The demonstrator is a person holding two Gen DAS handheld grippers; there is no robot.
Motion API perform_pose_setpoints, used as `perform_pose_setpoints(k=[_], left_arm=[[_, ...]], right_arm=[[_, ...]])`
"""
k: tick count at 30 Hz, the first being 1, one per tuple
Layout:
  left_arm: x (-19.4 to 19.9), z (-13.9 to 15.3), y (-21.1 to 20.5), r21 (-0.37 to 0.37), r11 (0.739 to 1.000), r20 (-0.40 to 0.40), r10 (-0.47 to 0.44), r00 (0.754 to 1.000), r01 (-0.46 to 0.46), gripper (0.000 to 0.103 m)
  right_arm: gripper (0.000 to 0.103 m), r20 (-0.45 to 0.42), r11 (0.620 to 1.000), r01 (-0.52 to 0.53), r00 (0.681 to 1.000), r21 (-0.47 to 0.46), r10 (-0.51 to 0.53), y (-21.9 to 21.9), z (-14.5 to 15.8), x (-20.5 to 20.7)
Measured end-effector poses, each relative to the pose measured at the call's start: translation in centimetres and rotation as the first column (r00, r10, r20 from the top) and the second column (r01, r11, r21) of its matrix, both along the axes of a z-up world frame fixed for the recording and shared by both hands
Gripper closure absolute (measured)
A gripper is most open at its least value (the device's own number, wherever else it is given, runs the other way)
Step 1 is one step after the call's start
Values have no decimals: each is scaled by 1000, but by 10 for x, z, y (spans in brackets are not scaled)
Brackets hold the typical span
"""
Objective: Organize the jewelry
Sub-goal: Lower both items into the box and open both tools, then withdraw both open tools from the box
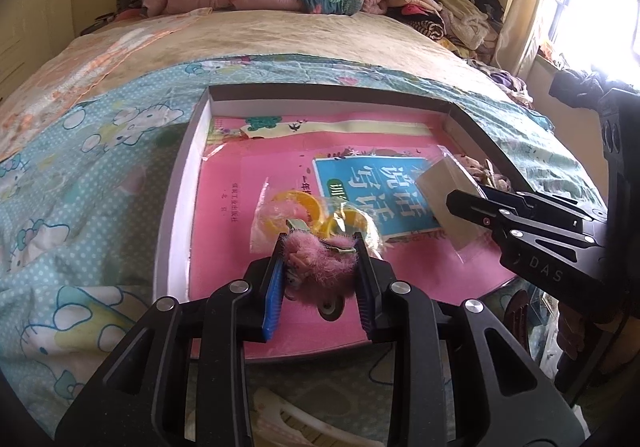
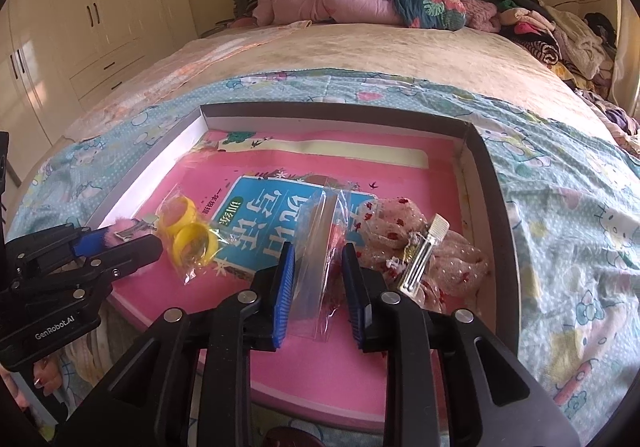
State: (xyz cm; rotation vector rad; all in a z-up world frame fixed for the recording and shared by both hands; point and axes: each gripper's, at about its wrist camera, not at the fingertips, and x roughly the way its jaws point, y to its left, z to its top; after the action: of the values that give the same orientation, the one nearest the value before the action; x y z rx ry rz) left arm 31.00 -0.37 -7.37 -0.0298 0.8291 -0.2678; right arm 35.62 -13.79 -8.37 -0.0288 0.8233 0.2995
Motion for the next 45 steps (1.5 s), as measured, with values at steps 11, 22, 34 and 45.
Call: perform_pose_setpoints(k=[11, 22, 34, 45], left_arm=[[-4, -3, -10, 18, 1000, -4, -1, 1000, 1, 69], [-20, 13, -12, 19, 999, 38, 30, 999, -31, 39], [-47, 41, -25, -8, 999, 105, 33, 994, -32, 12], [-71, 61, -38, -24, 999, 153, 30, 988, -27, 12]], right_arm=[[51, 82, 998, 56, 995, 20, -57, -26, 21, -26], [31, 137, 995, 89, 986, 52, -96, -47, 41, -48], [18, 227, 993, 98, 968, 61, -109, -63, 72, -81], [12, 273, 995, 82, 957, 57, -94, -73, 90, -113]])
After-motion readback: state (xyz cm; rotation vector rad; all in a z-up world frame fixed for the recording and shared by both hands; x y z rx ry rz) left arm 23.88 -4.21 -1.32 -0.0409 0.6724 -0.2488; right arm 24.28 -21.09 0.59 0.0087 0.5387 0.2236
